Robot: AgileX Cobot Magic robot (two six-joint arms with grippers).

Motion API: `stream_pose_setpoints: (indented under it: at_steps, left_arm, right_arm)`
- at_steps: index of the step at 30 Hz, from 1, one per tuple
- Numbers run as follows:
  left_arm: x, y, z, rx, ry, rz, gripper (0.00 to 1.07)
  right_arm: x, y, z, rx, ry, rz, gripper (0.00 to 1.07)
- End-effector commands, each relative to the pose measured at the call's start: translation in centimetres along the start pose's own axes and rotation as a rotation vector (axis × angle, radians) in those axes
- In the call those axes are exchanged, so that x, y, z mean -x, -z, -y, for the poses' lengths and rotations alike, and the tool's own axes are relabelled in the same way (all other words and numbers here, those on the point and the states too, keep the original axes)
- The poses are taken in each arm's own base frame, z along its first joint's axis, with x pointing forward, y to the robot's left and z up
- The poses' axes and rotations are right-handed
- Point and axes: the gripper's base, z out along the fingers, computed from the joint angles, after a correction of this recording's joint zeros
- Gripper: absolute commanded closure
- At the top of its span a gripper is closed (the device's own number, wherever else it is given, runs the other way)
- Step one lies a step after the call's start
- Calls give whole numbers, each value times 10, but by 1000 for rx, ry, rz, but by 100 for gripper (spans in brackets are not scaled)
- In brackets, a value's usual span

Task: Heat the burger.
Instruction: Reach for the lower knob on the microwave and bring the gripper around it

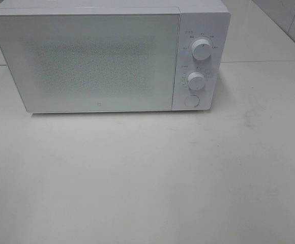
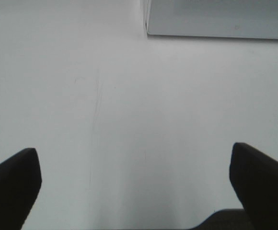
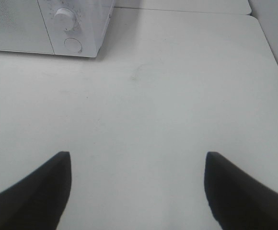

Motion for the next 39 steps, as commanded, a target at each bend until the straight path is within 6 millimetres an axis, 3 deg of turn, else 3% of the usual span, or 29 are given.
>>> stream_pose_setpoints:
  at_steps: [1, 10, 39]
  left_arm:
    - [-4, 7, 1, 11, -4, 65, 6]
    - [-17, 25, 4, 15, -25, 209, 6]
    - [-16, 25, 5, 10, -23, 207, 6]
  right_arm:
    - [-2, 3, 0, -4, 8, 27, 34]
    - [-2, 3, 0, -4, 8, 27, 34]
    - [-2, 3, 0, -4, 9, 26, 34]
